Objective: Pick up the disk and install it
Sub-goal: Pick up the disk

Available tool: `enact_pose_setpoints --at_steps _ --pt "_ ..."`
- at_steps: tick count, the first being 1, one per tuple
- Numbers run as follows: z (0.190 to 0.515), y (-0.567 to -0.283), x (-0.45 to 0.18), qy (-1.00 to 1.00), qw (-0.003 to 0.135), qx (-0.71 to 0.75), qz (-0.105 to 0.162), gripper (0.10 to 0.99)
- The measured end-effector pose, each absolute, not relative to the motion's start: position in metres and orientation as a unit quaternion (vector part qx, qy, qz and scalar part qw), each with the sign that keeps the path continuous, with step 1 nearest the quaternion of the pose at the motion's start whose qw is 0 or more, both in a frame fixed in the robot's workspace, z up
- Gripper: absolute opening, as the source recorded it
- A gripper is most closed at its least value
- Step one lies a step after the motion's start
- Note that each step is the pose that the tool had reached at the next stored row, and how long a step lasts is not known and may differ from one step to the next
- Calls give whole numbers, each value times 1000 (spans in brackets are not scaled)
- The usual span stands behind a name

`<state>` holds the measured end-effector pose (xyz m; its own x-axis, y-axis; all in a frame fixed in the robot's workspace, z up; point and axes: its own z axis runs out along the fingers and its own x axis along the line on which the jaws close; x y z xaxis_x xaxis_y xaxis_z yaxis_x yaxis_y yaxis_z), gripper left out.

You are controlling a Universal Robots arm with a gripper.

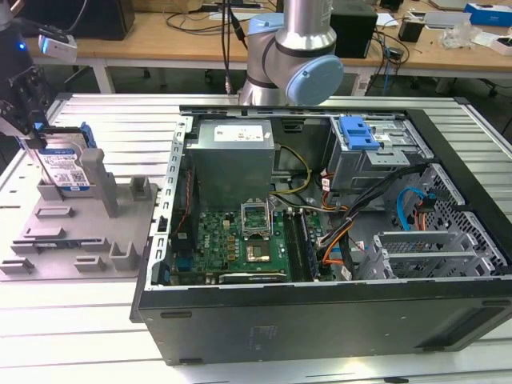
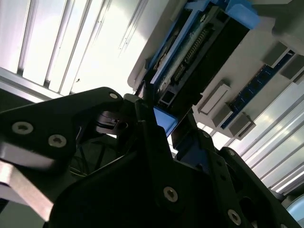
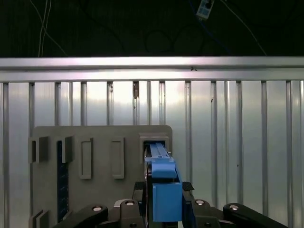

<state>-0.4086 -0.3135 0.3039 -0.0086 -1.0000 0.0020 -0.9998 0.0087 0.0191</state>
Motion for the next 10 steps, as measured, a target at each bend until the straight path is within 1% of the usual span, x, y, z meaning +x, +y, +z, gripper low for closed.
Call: enact_pose_setpoints --at_steps 10 --pt "299 -314 -409 -710 7 704 -6 408"
